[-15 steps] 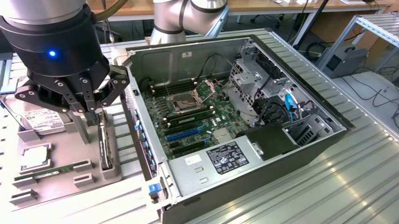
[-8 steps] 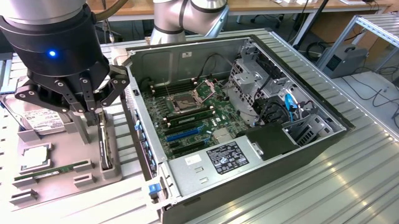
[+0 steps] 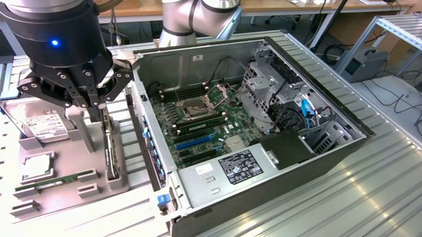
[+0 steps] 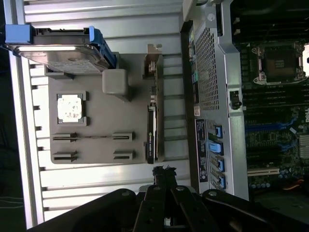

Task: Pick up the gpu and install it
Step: 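Reach for the gpu, then pick up the gpu and move the gpu toward the slot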

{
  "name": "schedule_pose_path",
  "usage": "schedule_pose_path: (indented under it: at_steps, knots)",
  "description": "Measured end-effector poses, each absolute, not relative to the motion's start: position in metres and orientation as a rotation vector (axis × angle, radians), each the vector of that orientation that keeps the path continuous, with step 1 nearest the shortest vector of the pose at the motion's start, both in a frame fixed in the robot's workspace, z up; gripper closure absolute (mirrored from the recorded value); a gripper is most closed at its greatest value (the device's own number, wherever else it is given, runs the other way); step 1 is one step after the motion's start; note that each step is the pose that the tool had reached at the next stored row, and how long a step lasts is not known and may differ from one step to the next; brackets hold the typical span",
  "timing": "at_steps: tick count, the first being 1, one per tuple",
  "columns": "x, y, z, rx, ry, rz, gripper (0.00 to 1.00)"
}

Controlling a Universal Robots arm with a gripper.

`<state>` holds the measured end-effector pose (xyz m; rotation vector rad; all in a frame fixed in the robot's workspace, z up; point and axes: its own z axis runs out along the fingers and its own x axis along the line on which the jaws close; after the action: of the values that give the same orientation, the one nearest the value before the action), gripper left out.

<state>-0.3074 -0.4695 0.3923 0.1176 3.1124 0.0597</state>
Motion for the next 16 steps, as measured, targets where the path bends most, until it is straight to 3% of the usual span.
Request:
schedule_pose_path:
  at_steps: [13,16]
  knots:
    - [-0.3074,-0.4693,0.3924,0.118,3.112,0.06,0.89]
    - [-0.3074,-0.4694,0.3924,0.118,3.112,0.06,0.83]
